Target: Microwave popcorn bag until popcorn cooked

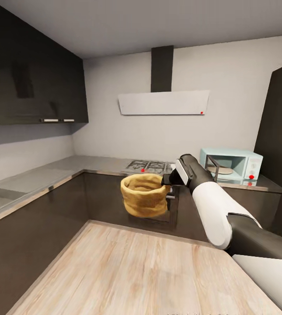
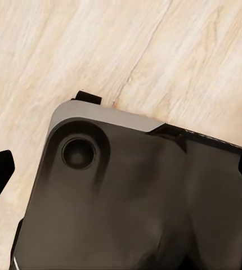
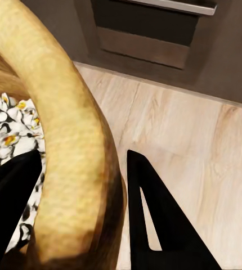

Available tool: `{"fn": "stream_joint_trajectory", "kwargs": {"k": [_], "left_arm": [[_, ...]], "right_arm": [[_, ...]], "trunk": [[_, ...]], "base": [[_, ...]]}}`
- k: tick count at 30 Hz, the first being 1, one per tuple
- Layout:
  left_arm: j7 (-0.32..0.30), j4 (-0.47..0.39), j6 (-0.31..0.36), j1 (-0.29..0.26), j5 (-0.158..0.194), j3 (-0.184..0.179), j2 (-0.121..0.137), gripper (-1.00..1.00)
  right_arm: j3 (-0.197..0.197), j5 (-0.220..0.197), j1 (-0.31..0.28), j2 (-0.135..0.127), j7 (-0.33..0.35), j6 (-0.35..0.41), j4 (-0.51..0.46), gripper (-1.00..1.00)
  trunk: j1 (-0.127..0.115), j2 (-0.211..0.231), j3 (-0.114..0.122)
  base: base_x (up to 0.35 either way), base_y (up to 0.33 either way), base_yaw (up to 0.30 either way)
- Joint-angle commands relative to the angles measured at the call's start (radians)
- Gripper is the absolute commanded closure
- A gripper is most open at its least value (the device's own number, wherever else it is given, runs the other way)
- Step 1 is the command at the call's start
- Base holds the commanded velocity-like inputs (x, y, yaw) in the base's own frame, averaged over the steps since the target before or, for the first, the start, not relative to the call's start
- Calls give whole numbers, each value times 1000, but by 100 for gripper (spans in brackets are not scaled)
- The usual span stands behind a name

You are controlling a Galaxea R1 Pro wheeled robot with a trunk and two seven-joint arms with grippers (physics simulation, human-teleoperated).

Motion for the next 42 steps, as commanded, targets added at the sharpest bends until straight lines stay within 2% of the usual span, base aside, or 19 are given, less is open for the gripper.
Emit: {"fn": "stream_joint_trajectory", "kwargs": {"k": [1, 42], "left_arm": [[1, 0, -3, 0, 4, 1, 0, -100], [1, 0, -3, 0, 4, 1, 0, -100]], "right_arm": [[-8, 6, -1, 2, 0, 3, 1, 100], [-8, 7, -1, 2, -19, 3, 2, 100]], "trunk": [[0, -1, -1], [0, -1, 20]], "base": [[0, 0, -286], [0, 0, -286]]}}
